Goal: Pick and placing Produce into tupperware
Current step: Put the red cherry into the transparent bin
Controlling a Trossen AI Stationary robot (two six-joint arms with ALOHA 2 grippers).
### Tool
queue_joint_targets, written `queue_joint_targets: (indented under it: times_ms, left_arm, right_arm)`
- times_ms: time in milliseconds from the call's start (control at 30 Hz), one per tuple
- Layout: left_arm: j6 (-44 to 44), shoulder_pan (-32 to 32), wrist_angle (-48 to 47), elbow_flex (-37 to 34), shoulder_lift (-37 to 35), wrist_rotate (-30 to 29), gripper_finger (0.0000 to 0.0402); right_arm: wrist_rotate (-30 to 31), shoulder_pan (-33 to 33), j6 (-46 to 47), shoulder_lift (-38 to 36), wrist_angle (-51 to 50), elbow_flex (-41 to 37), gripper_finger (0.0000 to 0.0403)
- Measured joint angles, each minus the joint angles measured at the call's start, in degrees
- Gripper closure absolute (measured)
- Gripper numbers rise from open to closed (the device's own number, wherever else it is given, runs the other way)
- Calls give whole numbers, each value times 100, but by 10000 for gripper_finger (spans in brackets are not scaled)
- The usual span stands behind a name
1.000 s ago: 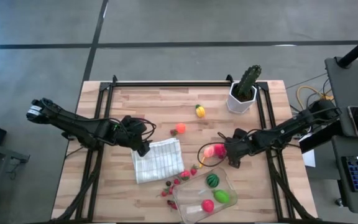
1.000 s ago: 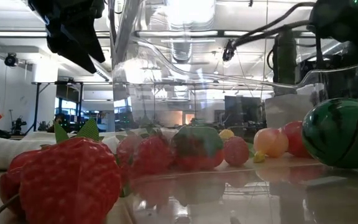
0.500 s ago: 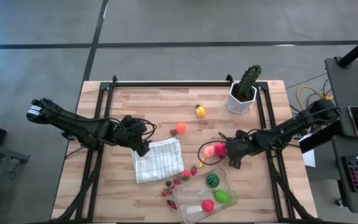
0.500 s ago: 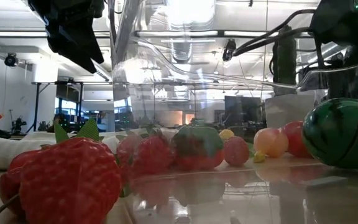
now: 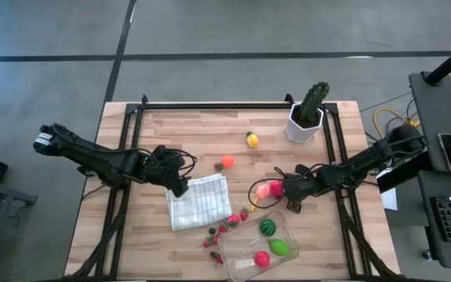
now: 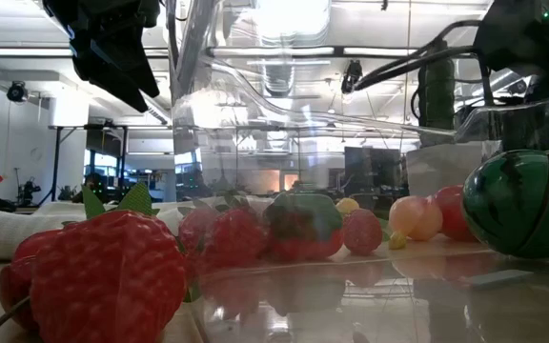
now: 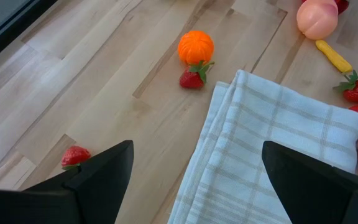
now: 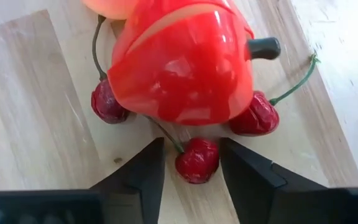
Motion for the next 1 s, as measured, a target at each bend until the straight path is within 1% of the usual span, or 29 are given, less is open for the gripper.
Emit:
queue_joint_targets:
  times_ms: [200, 400, 633, 767, 900, 1000]
  left_arm:
    - [0, 0, -2, 0, 0, 17, 61]
    - [0, 0, -2, 0, 0, 19, 61]
    - [0, 0, 0, 0, 2, 33, 61]
    - [-4, 0, 3, 0, 2, 33, 61]
    - [-7, 0, 4, 0, 2, 30, 61]
    - [-4, 0, 17, 0, 2, 27, 61]
  right_arm:
    - [-79, -1, -64, 211, -16, 143, 301]
    - [-153, -3, 16, 151, -190, 218, 331]
    - [-215, -1, 660, 11, -427, 221, 329]
    - [-286, 1, 833, -74, -579, 300, 336]
    - [-266, 1, 1063, -259, -837, 559, 338]
    - [-243, 1, 1238, -452, -1106, 948, 339]
